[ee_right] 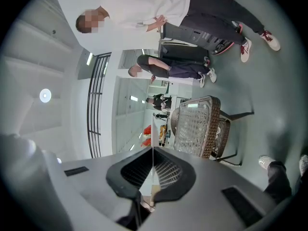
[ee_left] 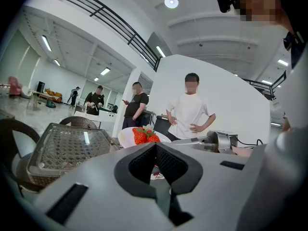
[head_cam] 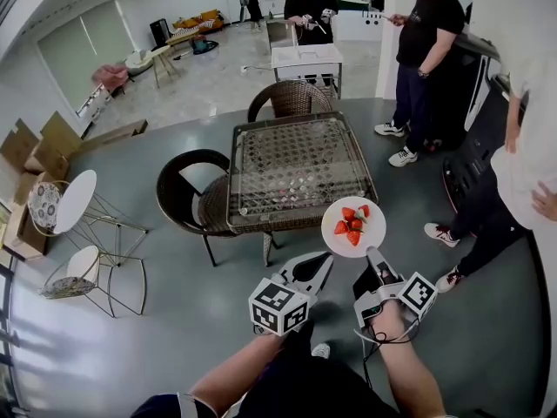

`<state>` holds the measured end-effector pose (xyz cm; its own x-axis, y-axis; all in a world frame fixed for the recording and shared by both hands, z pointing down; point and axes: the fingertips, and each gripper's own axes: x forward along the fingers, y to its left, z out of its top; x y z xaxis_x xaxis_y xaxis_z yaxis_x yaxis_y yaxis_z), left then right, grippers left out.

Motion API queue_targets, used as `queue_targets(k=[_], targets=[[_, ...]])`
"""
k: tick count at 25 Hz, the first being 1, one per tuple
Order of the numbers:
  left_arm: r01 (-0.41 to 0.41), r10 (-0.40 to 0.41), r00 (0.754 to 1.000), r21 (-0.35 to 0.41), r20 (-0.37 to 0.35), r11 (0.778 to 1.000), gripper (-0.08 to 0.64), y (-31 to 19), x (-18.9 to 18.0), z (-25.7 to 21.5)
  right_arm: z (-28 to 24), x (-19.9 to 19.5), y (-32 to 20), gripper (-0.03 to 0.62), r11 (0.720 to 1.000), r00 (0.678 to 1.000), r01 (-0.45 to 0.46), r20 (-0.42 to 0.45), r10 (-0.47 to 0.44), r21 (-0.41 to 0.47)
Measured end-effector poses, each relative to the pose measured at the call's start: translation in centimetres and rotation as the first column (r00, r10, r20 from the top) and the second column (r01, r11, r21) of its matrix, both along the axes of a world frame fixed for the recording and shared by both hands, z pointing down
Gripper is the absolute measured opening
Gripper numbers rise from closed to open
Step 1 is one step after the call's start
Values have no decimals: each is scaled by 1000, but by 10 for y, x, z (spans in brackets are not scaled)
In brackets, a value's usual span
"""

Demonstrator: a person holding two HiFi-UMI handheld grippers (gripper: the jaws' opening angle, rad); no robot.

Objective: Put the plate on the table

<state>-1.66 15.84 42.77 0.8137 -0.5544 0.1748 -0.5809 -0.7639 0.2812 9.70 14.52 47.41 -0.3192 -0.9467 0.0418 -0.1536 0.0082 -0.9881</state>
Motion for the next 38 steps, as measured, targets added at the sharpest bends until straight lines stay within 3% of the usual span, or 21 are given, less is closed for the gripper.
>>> queue_targets(k=[15,24,38], targets=[[-31,30,999,-77,-20,997,5,-99,23,34,20,33,-92,11,997,998,-48,-38,45,-60],[-91,90,996,-117,-17,989,5,-169,34,44,28,43,-159,11,991,995,-96,-52,91,-98],[-157,155,988,-154,-24,976,5,-283,24,64,52,44,-257,11,975,982,-176,-95,164,-139]])
